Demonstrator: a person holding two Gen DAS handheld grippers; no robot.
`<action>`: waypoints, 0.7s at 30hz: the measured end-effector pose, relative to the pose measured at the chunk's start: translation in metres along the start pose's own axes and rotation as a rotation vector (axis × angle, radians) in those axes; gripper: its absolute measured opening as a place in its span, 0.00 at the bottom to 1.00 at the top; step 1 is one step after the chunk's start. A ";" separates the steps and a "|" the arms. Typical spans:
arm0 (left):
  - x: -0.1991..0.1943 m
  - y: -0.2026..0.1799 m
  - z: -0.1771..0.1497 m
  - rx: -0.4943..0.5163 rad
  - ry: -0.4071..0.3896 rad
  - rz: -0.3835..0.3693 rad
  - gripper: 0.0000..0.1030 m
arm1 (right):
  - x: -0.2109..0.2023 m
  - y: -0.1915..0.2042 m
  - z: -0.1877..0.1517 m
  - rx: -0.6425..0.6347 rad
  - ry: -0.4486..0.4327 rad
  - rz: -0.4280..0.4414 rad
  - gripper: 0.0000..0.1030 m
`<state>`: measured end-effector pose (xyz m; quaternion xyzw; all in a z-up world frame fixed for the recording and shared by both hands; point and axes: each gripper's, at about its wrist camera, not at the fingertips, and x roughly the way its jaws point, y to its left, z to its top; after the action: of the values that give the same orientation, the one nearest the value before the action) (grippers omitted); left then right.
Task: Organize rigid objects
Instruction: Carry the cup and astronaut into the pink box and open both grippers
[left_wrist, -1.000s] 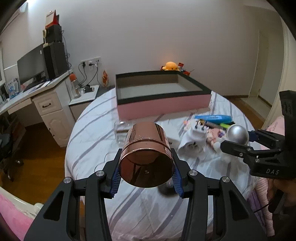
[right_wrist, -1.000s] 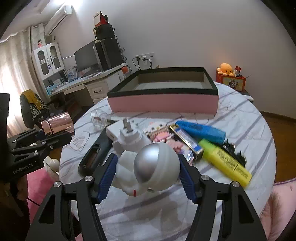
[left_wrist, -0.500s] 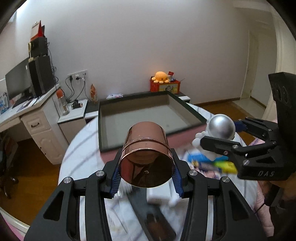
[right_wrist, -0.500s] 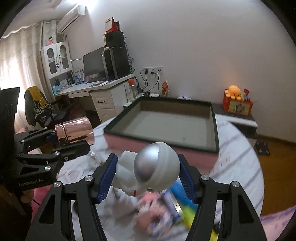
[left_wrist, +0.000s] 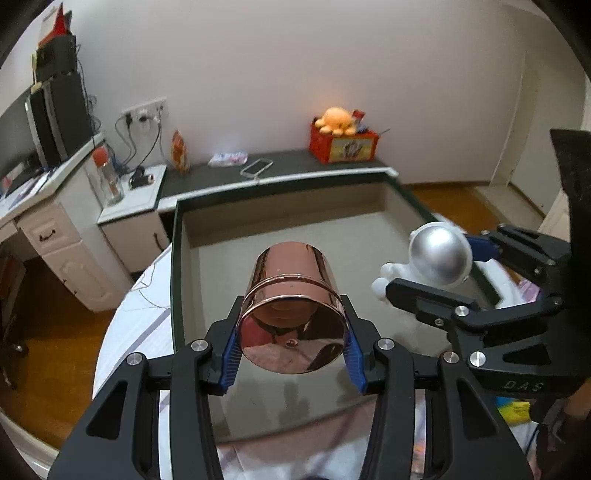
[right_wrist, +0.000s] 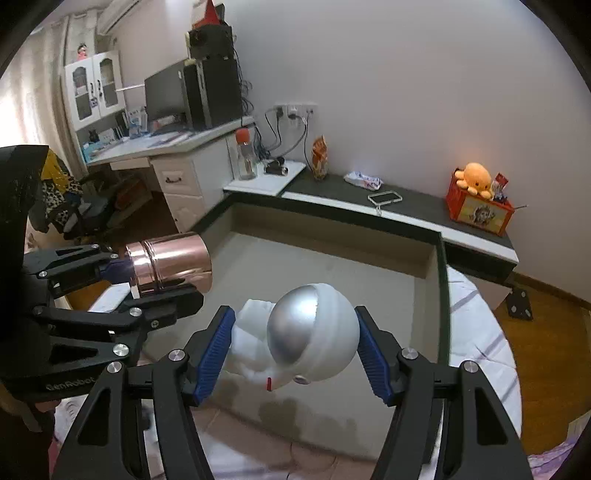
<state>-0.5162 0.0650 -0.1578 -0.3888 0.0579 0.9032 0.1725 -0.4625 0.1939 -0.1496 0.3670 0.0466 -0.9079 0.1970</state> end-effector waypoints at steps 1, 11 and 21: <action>0.006 0.001 -0.001 0.002 0.008 0.007 0.46 | 0.006 -0.001 0.000 0.001 0.008 -0.001 0.65; 0.009 0.008 -0.008 -0.033 -0.024 0.085 0.81 | 0.010 -0.022 -0.010 0.081 -0.011 0.053 0.79; -0.099 -0.001 -0.039 -0.050 -0.253 0.203 1.00 | -0.070 -0.005 -0.022 0.083 -0.139 0.019 0.85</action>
<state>-0.4258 0.0301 -0.1131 -0.2684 0.0521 0.9589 0.0763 -0.4045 0.2261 -0.1183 0.3115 -0.0084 -0.9304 0.1929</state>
